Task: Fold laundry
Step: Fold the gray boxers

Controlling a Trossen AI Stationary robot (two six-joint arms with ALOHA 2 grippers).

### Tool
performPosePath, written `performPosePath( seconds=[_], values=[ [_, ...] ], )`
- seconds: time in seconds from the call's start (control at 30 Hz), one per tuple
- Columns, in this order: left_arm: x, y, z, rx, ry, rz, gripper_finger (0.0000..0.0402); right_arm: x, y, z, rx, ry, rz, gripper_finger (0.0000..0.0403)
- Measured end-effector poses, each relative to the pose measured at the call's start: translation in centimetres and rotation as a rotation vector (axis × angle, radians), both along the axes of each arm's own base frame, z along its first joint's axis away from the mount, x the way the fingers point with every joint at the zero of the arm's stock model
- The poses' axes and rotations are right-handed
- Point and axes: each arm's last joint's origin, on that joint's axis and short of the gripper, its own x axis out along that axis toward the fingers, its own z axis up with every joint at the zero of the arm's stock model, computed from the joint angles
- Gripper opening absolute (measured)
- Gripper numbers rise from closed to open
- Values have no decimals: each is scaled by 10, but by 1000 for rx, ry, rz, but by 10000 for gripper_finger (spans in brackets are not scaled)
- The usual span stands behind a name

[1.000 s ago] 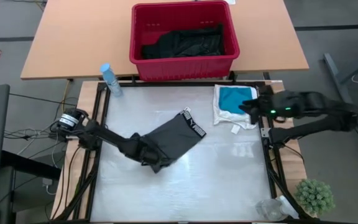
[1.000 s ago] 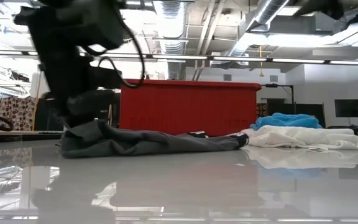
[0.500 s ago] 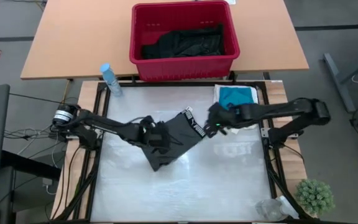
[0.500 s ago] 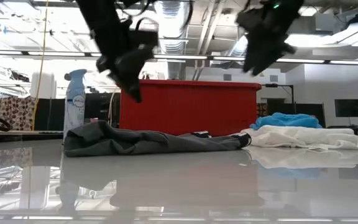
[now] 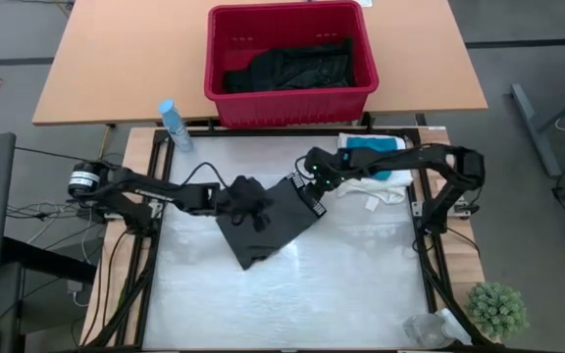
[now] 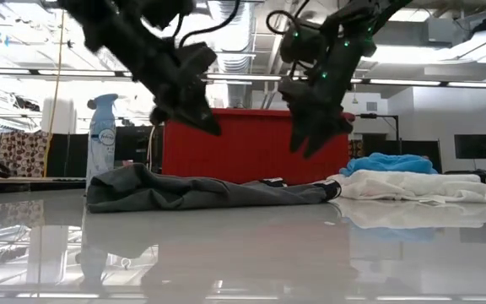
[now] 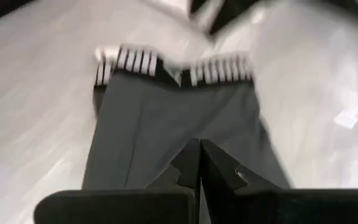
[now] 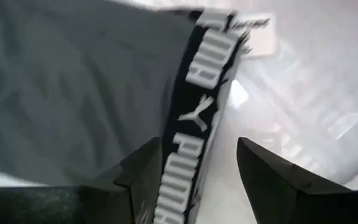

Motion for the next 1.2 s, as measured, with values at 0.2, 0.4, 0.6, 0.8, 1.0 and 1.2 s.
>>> performPosePath(
  seconds=[0.2, 0.4, 0.6, 0.8, 1.0, 1.2],
  values=[
    [-6, 28, -20, -11, 18, 19, 0, -11, 21, 14, 34, 21, 29, 220],
    [-3, 49, -25, -32, 14, -21, 0, -31, 53, 19, 68, 123, -190, 236],
    [-6, 65, -24, -31, -6, 0, 0, -35, 84, -3, 223, -105, -606, 245],
    [-8, 75, -22, -19, -19, -40, 0, -42, 110, -36, 313, -260, -849, 245],
    [-8, 84, -21, -32, -56, -76, 0, -46, 126, -62, 333, -403, -1018, 245],
    [-9, 88, -21, -24, -62, -100, 0, -28, 123, -78, 331, -499, -1027, 245]
  ],
)
